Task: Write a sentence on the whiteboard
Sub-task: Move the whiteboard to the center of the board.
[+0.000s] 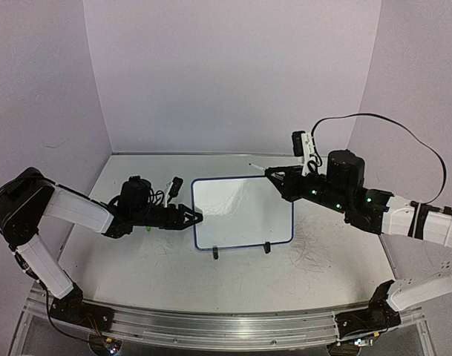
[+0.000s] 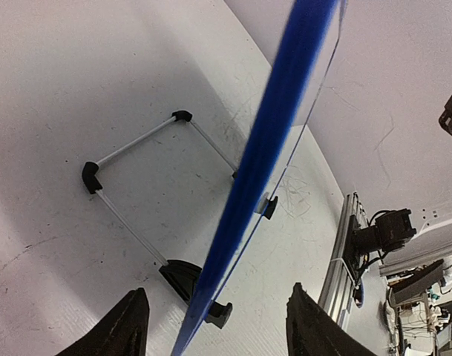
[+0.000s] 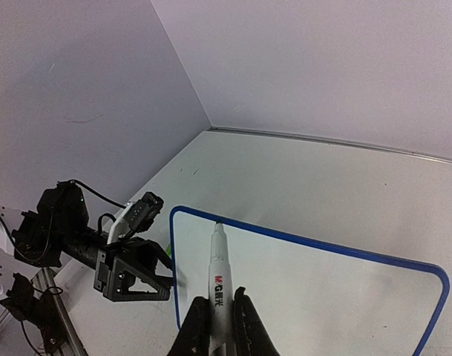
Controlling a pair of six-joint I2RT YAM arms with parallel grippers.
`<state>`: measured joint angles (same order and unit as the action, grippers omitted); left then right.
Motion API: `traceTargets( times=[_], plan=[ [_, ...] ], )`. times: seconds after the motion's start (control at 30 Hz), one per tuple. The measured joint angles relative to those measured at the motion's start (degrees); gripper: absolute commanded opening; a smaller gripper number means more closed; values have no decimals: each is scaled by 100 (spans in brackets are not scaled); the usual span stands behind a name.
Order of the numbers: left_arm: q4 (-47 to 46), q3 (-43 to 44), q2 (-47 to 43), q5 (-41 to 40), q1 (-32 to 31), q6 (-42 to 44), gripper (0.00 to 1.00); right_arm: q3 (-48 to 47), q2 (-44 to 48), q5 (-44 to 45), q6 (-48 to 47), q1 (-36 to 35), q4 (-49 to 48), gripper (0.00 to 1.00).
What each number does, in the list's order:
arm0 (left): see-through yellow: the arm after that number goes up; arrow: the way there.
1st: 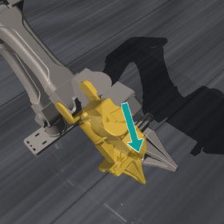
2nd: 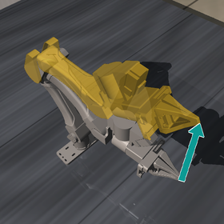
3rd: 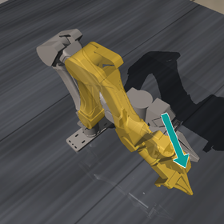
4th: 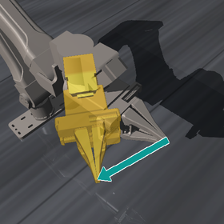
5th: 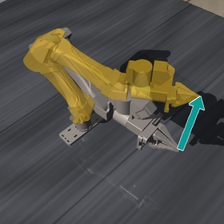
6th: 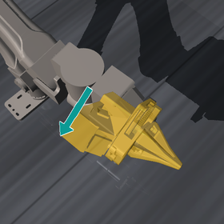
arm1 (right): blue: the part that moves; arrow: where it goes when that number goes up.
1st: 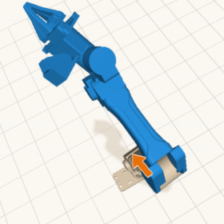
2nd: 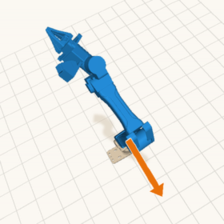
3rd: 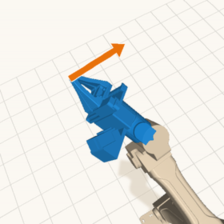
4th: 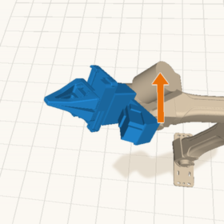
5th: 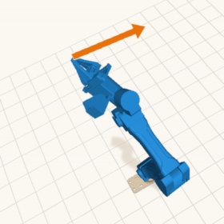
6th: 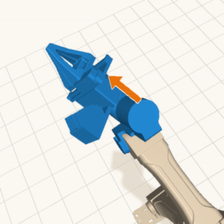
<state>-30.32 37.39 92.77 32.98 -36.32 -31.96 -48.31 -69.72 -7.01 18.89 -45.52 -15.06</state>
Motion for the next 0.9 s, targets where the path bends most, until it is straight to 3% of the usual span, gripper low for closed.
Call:
traceTargets(
  times=[0.2,0.43,0.77,0.83,0.9],
  plan=[
    [-345,-2,53,82,-69,-227,40,-108,138,-237,-109,0,164,0],
    [-630,-69,137,-461,-438,-414,21,-55,385,-317,-119,-1,205,0],
    [-1142,-247,333,-1123,-877,-573,14,-1,261,-411,-86,-2,305,0],
    [-1248,-300,333,-1197,-914,-585,16,-1,177,-457,-107,-4,372,0],
    [-1304,-335,334,-1225,-914,-597,24,-1,137,-470,-141,-7,442,0]
  ],
)
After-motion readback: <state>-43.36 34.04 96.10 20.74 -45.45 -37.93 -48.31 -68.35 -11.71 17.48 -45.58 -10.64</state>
